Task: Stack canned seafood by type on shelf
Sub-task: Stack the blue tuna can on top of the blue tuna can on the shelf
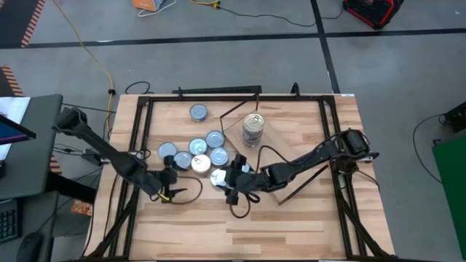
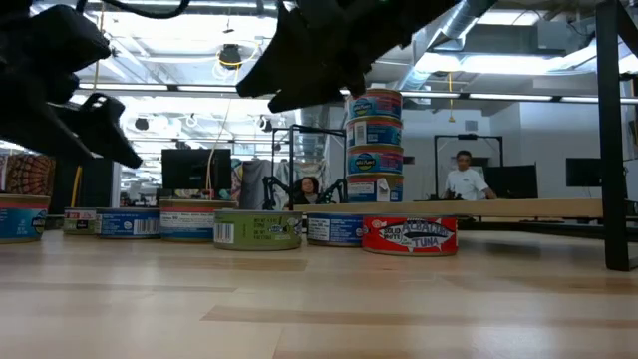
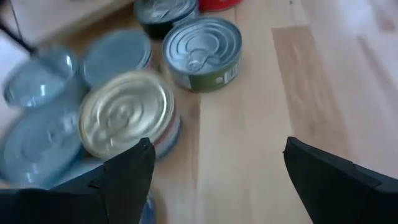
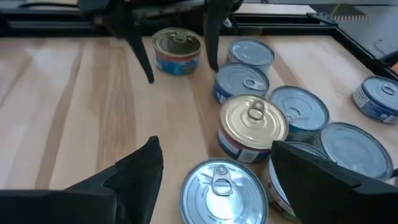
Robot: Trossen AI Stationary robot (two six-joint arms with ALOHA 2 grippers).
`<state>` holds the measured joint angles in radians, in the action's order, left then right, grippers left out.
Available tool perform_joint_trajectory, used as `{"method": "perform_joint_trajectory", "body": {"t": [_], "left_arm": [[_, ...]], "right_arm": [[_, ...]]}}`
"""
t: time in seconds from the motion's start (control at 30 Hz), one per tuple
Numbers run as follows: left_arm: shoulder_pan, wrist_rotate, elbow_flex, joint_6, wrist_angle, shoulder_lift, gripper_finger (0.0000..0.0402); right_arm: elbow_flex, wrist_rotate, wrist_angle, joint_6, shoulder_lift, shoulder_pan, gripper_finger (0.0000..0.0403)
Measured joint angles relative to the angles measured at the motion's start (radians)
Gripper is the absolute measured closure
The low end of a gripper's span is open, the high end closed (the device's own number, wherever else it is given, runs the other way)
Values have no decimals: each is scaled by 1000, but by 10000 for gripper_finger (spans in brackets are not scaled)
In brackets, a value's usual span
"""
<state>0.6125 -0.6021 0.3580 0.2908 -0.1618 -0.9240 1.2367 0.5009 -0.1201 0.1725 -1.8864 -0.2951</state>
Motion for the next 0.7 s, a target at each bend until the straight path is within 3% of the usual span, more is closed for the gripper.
{"method": "perform_joint_trajectory", "body": {"t": [0.17, 0.3, 0.5, 0.7], "left_arm": [[-3, -117, 0, -180, 129, -117, 59], [-19, -137, 1, -247, 191, -197, 72], [-32, -162, 7, -370, 243, -337, 127], [-32, -299, 60, -509, 249, -475, 189]], "right_arm": [[-17, 0, 2, 30, -1, -3, 76], [-17, 32, 0, 29, -1, -7, 76], [-17, 41, 5, 22, -1, -3, 76], [-17, 43, 8, 22, -1, 2, 76]]}}
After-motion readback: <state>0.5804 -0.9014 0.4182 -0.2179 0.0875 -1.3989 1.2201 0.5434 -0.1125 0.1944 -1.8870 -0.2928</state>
